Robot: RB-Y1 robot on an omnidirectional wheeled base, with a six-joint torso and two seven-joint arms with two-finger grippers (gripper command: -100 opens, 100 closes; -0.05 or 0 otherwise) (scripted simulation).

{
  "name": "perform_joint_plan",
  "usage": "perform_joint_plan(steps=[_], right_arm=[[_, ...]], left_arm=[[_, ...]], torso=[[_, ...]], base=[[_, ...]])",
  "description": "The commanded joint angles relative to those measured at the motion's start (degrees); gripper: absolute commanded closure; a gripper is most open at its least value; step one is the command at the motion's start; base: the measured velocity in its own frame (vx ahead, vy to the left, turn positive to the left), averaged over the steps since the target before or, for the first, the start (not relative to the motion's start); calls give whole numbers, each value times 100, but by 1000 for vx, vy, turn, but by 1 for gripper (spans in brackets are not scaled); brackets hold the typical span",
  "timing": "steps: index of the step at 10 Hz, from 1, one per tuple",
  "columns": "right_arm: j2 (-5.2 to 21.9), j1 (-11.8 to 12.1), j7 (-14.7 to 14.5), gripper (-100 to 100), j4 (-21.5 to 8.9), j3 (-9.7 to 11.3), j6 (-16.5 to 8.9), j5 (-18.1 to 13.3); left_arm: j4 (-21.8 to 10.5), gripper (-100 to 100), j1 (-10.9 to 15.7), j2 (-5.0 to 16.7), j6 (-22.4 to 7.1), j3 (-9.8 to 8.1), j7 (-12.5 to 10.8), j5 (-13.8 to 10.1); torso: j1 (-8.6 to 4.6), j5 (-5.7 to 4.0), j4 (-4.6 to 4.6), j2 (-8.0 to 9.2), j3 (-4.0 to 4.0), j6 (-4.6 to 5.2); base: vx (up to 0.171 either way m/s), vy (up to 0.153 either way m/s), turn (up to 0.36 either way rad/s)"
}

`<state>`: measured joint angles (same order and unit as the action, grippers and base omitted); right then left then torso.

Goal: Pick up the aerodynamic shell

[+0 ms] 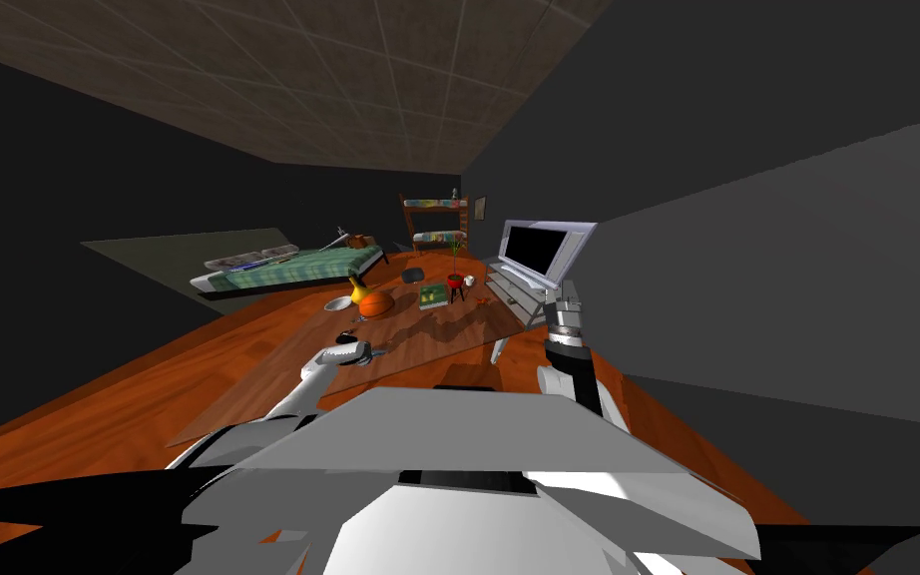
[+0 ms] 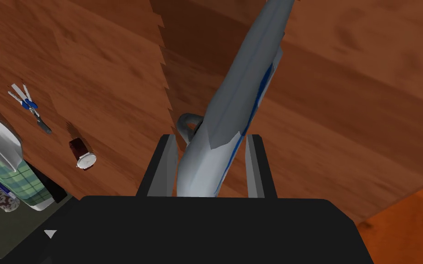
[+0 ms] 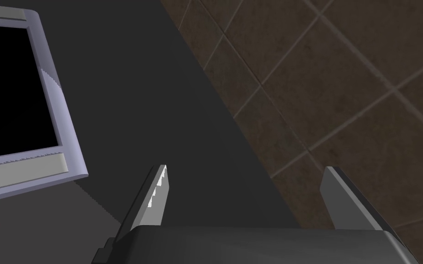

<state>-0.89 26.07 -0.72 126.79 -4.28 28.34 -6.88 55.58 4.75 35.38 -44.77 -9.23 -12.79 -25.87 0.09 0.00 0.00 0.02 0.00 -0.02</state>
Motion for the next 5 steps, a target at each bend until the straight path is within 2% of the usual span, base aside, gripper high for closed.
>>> perform_joint_plan(steps=[1,2,3,4,5], right_arm=[[0,0,0,0,0,0,0,0],[0,0,0,0,0,0,0,0],[0,0,0,0,0,0,0,0],[0,-1,0,0,0,0,0,0],[0,0,0,0,0,0,0,0]], left_arm=[[0,0,0,0,0,0,0,0],[187,100,-37,86,-171,-6,-42,-48],[252,100,-42,130,-245,-8,-52,-77],[195,100,-31,99,-173,-5,-35,-55],[209,0,-33,103,-197,-6,-44,-57]], torso=[[0,0,0,0,0,0],[0,0,0,0,0,0],[-10,-4,3,9,6,-2],[-15,-5,5,20,12,-3],[-10,-4,5,15,10,-3]], base=[[0,0,0],[-28,-26,-2],[-51,-33,3],[-24,-13,2],[0,0,0]])
